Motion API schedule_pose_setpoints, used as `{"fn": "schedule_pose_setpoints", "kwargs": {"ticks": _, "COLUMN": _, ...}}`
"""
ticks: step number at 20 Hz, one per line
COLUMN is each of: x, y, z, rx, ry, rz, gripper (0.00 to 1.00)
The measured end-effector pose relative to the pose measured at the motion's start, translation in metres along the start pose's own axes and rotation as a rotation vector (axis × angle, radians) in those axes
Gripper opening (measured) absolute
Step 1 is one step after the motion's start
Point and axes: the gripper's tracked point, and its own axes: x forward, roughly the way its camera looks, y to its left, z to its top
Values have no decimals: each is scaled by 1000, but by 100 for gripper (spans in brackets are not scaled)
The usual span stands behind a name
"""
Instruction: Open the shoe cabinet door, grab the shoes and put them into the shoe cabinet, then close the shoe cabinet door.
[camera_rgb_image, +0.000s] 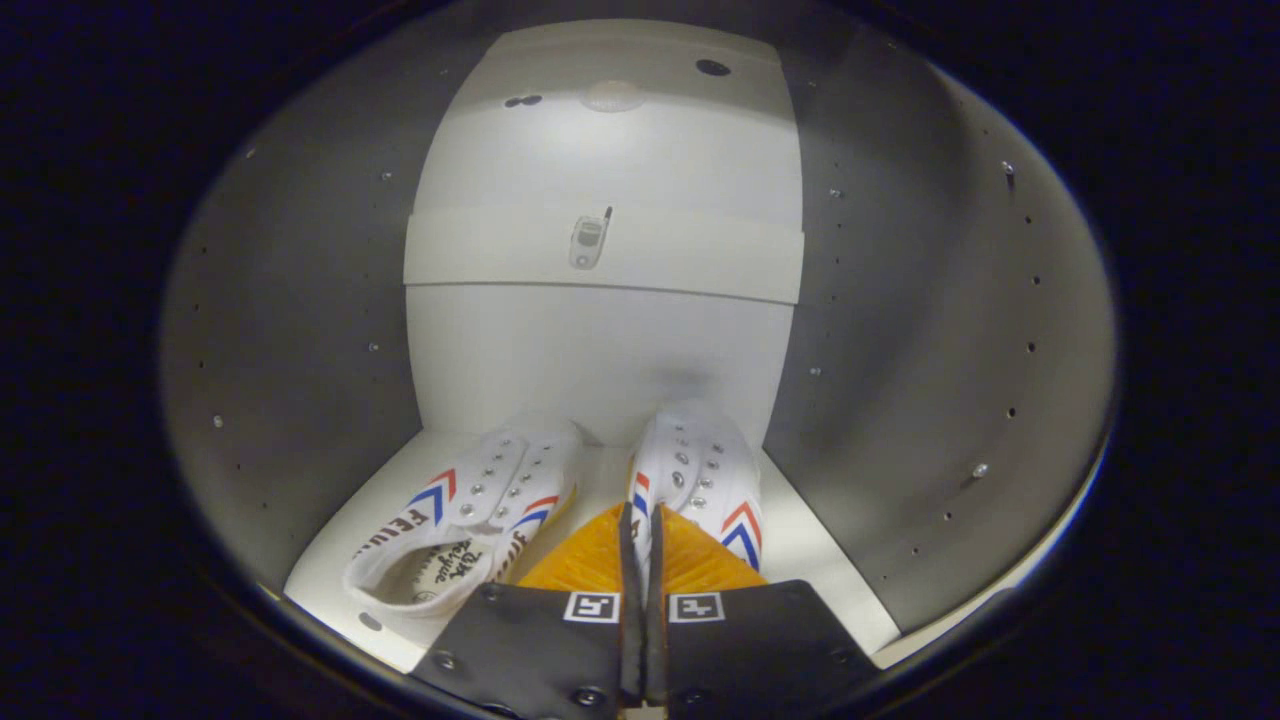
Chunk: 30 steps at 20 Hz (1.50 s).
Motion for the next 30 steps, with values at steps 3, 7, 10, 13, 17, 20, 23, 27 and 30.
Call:
{"fn": "schedule_pose_setpoints", "kwargs": {"ticks": 3, "x": -5, "y": -2, "z": 18, "rx": 30, "ry": -57, "rz": 4, "gripper": 7}}
{"fn": "schedule_pose_setpoints", "kwargs": {"ticks": 7, "x": -16, "y": -17, "z": 36, "rx": 69, "ry": -112, "rz": -32, "gripper": 12}}
{"fn": "schedule_pose_setpoints", "kwargs": {"ticks": 10, "x": -21, "y": -21, "z": 32, "rx": 50, "ry": -103, "rz": -38, "gripper": 13}}
{"fn": "schedule_pose_setpoints", "kwargs": {"ticks": 13, "x": -38, "y": -21, "z": 36, "rx": 53, "ry": -122, "rz": -36, "gripper": 33}}
{"fn": "schedule_pose_setpoints", "kwargs": {"ticks": 17, "x": -71, "y": -19, "z": 47, "rx": 49, "ry": -167, "rz": -42, "gripper": 61}}
{"fn": "schedule_pose_setpoints", "kwargs": {"ticks": 20, "x": -103, "y": -14, "z": 62, "rx": 50, "ry": -220, "rz": -31, "gripper": 81}}
{"fn": "schedule_pose_setpoints", "kwargs": {"ticks": 23, "x": -140, "y": -12, "z": 73, "rx": 50, "ry": -254, "rz": -22, "gripper": 89}}
{"fn": "schedule_pose_setpoints", "kwargs": {"ticks": 27, "x": -196, "y": -11, "z": 86, "rx": 68, "ry": -301, "rz": -8, "gripper": 90}}
{"fn": "schedule_pose_setpoints", "kwargs": {"ticks": 30, "x": -240, "y": -9, "z": 92, "rx": 75, "ry": -329, "rz": 0, "gripper": 91}}
